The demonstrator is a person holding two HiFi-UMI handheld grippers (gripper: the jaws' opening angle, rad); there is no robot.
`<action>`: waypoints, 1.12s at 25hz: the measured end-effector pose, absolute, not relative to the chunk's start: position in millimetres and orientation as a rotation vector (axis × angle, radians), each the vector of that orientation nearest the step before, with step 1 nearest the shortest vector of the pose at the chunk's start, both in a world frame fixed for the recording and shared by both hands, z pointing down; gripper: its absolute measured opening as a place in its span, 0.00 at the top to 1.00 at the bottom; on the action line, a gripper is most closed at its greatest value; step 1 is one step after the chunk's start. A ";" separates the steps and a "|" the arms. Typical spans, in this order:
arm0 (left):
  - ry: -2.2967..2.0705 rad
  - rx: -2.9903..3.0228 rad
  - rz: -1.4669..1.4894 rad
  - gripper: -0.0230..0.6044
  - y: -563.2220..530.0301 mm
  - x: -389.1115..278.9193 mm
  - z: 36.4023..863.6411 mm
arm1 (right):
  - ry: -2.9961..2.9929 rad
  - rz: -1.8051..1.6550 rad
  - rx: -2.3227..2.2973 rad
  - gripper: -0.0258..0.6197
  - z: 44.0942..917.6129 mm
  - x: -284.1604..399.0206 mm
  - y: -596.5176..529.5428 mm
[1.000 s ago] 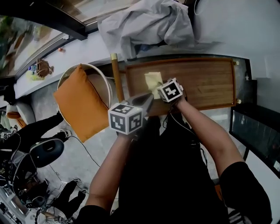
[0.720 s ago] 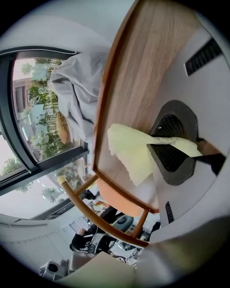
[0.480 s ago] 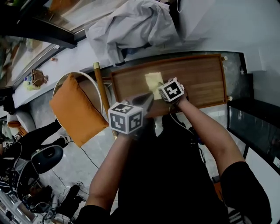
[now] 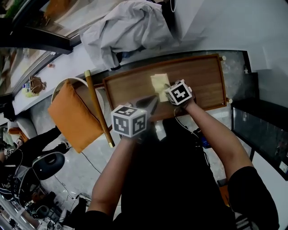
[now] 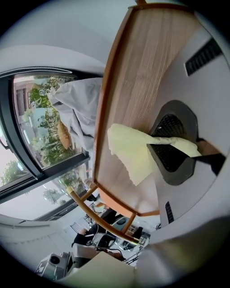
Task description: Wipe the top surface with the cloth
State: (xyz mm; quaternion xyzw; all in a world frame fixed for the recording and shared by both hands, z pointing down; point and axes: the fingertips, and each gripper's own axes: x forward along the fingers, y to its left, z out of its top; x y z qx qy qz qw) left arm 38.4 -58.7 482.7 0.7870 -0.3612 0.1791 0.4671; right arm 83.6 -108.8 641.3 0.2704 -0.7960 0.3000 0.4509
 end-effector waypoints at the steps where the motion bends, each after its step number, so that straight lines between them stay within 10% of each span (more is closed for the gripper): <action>1: -0.883 1.932 0.441 0.95 -60.5 43.0 483.0 | -1.974 0.732 0.675 0.91 640.2 88.6 -112.1; 28: -0.771 1.994 0.483 0.95 -81.4 139.4 489.5 | -1.801 0.765 1.079 0.91 633.2 311.9 -163.2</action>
